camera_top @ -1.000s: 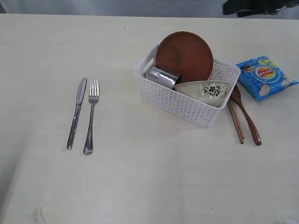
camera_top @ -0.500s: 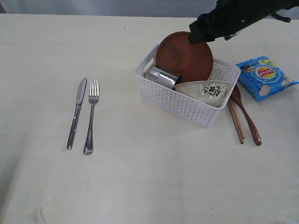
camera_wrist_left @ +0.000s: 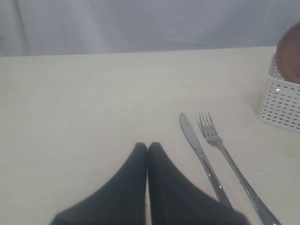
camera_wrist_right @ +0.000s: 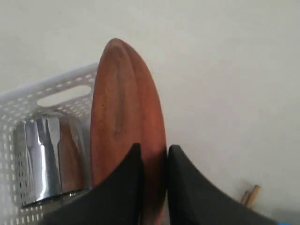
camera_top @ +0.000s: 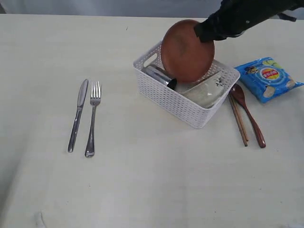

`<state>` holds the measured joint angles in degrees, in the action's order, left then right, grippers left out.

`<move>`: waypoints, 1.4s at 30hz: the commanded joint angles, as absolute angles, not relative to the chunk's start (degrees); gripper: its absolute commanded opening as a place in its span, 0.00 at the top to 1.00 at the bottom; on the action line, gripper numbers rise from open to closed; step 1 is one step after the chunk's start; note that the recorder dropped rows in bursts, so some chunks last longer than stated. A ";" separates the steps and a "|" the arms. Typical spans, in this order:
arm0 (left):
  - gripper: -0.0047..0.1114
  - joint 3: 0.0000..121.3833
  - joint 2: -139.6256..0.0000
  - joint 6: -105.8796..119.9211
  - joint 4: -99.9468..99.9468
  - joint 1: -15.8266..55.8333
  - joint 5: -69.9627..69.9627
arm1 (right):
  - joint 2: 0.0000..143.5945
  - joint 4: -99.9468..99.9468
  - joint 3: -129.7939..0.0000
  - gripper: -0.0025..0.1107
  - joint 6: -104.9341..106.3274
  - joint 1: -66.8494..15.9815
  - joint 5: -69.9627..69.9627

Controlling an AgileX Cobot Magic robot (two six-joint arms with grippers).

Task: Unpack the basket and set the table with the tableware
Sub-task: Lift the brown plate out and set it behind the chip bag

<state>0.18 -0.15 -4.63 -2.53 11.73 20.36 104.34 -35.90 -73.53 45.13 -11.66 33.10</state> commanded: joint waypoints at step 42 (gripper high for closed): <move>0.96 0.00 0.00 -4.87 -3.01 12.01 19.75 | 126.39 -46.54 -87.54 0.70 34.09 6.53 24.96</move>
